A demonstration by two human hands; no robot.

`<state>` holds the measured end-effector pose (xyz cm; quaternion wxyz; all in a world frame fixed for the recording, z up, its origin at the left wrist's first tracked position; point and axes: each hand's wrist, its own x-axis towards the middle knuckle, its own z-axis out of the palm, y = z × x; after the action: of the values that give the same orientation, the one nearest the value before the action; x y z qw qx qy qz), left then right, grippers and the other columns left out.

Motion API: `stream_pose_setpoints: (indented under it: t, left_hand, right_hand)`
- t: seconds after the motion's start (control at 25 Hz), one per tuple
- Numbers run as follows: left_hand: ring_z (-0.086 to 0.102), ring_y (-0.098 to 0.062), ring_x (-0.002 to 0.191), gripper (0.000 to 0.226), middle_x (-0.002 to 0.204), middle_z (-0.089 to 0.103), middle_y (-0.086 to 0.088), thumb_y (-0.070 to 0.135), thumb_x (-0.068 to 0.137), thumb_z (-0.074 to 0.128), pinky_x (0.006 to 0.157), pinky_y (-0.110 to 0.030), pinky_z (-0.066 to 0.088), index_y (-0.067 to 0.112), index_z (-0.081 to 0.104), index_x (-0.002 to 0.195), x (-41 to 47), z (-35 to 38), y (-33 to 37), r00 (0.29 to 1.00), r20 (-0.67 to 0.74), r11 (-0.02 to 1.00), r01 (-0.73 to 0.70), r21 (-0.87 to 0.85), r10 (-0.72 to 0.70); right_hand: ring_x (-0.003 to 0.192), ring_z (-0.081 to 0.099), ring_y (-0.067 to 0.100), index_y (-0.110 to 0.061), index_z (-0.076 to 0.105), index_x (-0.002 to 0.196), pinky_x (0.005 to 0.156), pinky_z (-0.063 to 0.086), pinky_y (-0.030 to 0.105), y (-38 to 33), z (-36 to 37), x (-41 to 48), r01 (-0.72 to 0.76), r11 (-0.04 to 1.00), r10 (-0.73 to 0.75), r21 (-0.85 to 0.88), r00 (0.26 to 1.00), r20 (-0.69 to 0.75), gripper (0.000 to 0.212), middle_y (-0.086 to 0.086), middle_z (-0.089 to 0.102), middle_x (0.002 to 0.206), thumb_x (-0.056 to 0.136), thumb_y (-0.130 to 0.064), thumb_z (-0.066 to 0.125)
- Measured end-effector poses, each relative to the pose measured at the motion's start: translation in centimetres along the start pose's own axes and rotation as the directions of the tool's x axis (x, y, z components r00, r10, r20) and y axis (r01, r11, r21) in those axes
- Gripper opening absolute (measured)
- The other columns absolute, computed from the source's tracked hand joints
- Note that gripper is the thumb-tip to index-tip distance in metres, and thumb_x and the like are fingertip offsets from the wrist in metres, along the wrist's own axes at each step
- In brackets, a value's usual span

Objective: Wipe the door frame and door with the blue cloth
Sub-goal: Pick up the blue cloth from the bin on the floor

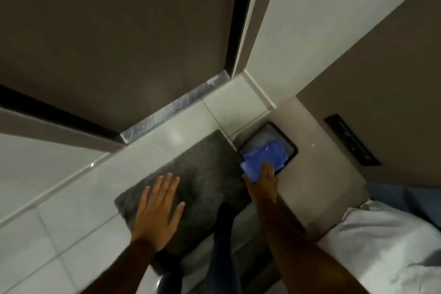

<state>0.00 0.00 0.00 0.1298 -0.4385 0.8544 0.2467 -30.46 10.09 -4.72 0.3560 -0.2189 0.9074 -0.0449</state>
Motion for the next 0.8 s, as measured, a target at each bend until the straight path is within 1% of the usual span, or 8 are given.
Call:
stream_pose_setpoints:
  t: [0.08,0.2,0.32,0.48,0.56,0.64,0.72,0.8]
  left_hand:
    - [0.007,-0.022,0.168,0.078,0.180,0.009,0.002,0.065,0.107,0.018,0.135,-0.051,0.005,0.023,0.018,0.173,0.5,3.2,0.1,0.999,0.031,0.999,0.032,-0.029,-0.031]
    - [0.020,-0.029,0.166,0.082,0.178,0.023,-0.005,0.068,0.109,0.009,0.133,-0.059,0.020,0.018,0.029,0.171,0.4,7.4,0.3,0.995,0.054,0.996,0.084,-0.001,-0.084]
    - [0.022,-0.030,0.165,0.075,0.177,0.029,-0.009,0.061,0.110,0.028,0.132,-0.060,0.023,0.017,0.029,0.170,0.5,7.7,0.5,0.999,0.034,0.999,0.033,-0.029,-0.032]
    - [0.015,-0.024,0.166,0.073,0.177,0.027,-0.004,0.056,0.108,0.033,0.133,-0.055,0.018,0.021,0.024,0.171,1.1,8.8,-2.6,0.982,0.004,0.982,0.187,-0.038,-0.187]
    - [0.014,-0.025,0.166,0.074,0.178,0.024,-0.004,0.057,0.108,0.029,0.133,-0.056,0.018,0.020,0.025,0.171,0.7,8.5,-3.0,0.979,0.039,0.979,0.202,-0.026,-0.201]
    - [0.010,-0.023,0.166,0.075,0.178,0.019,-0.001,0.059,0.108,0.026,0.134,-0.056,0.014,0.019,0.024,0.172,0.7,7.2,-3.1,0.974,0.037,0.973,0.226,-0.042,-0.224]
    - [0.001,-0.017,0.167,0.077,0.180,0.013,0.003,0.062,0.108,0.020,0.136,-0.052,0.005,0.022,0.017,0.173,0.3,4.7,-4.1,0.957,0.014,0.956,0.289,-0.047,-0.289]
    - [-0.006,-0.014,0.167,0.078,0.182,0.006,0.005,0.065,0.107,0.013,0.137,-0.049,0.000,0.026,0.007,0.174,-1.1,0.4,-5.7,0.926,-0.037,0.926,0.373,-0.062,-0.376]
  right_hand:
    - [0.163,0.011,0.025,-0.009,0.013,0.166,0.134,0.012,0.043,0.8,2.0,3.9,-0.002,0.998,0.001,0.058,1.000,0.022,0.089,0.011,0.011,0.175,0.102,-0.052,0.058]
    - [0.164,0.001,0.027,-0.008,0.000,0.167,0.135,0.009,0.044,2.1,3.7,9.3,0.017,1.000,-0.016,-0.017,0.997,0.072,0.105,0.010,-0.002,0.176,0.097,-0.056,0.062]
    - [0.164,-0.004,0.031,-0.007,-0.005,0.166,0.134,0.012,0.049,2.1,3.6,10.8,0.015,0.993,-0.020,-0.117,0.999,-0.038,0.110,0.011,-0.011,0.175,0.095,-0.054,0.065]
    - [0.164,-0.007,0.031,-0.011,0.000,0.167,0.134,0.010,0.051,1.0,7.6,13.2,0.103,0.995,-0.103,0.010,0.993,0.057,0.079,0.007,-0.010,0.175,0.105,-0.008,0.049]
    - [0.164,0.000,0.031,-0.014,0.004,0.167,0.134,0.011,0.052,2.7,8.2,12.8,0.025,0.998,-0.027,0.054,0.999,0.046,0.076,0.006,-0.003,0.176,0.105,-0.003,0.046]
    - [0.158,0.025,0.035,-0.017,0.014,0.166,0.129,0.028,0.053,3.5,6.3,12.8,-0.037,0.989,0.028,0.144,0.997,0.065,0.070,0.012,0.020,0.172,0.106,-0.009,0.047]
    - [0.138,0.052,0.040,-0.017,0.033,0.157,0.114,0.045,0.052,2.4,4.4,11.4,-0.073,0.967,0.076,0.243,0.997,-0.002,0.056,0.019,0.049,0.153,0.105,-0.010,0.049]
    - [0.130,0.056,0.044,-0.009,0.046,0.147,0.114,0.045,0.055,-0.3,2.1,8.9,-0.036,0.933,0.059,0.359,0.997,-0.054,0.039,0.025,0.057,0.142,0.108,-0.014,0.049]
